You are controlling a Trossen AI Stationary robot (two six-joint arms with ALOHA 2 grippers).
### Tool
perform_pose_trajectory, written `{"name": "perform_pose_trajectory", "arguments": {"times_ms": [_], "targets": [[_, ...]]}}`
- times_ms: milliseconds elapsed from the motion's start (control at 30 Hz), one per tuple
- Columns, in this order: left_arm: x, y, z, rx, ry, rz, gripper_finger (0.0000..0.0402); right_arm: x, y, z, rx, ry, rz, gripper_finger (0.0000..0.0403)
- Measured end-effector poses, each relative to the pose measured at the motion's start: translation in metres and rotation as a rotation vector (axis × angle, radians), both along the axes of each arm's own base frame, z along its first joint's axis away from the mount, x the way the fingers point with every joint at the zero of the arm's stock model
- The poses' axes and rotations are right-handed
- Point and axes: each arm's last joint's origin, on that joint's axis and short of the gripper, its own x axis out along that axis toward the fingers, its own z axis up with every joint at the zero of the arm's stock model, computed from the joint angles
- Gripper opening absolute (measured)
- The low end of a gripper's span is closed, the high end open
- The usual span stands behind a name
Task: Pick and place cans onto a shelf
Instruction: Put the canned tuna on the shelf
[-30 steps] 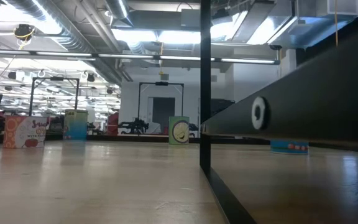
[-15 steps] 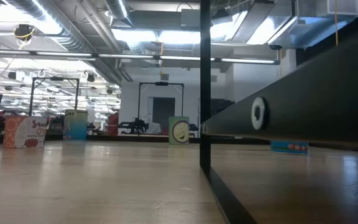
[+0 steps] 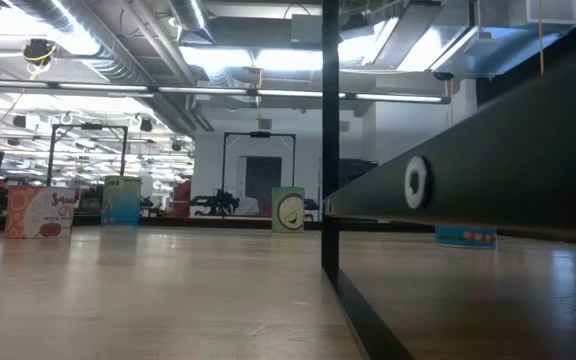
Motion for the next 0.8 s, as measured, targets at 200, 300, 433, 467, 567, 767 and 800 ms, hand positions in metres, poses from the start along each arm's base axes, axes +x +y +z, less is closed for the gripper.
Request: {"name": "perform_pose_trajectory", "arguments": {"times_ms": [200,300,433,467,567,767,800], "targets": [[0.0,0.0,0.0,0.0,0.0,0.0,0.0041,0.0,0.0,0.0,0.002,0.009,-0.002,0.0027],[0.0,0.0,0.0,0.0,0.0,0.0,0.0041,0.0,0.0,-0.001,0.0,0.009,-0.003,0.0028],[0.0,0.0,0.0,0.0,0.0,-0.001,0.0041,0.001,0.001,0.002,-0.001,0.01,-0.002,0.0029],[0.0,0.0,0.0,0.0,0.0,-0.001,0.0041,0.001,0.002,0.004,-0.006,0.014,-0.001,0.0029],[0.0,0.0,0.0,0.0,0.0,-0.001,0.0041,0.0,0.001,0.013,-0.04,0.049,0.002,0.0029],[0.0,0.0,0.0,-0.017,0.004,0.015,0.0041,0.002,0.001,0.035,-0.079,0.085,-0.001,0.003],[0.0,0.0,0.0,-0.024,0.006,0.022,0.0041,0.003,0.002,0.039,-0.073,0.081,-0.003,0.003]]}}
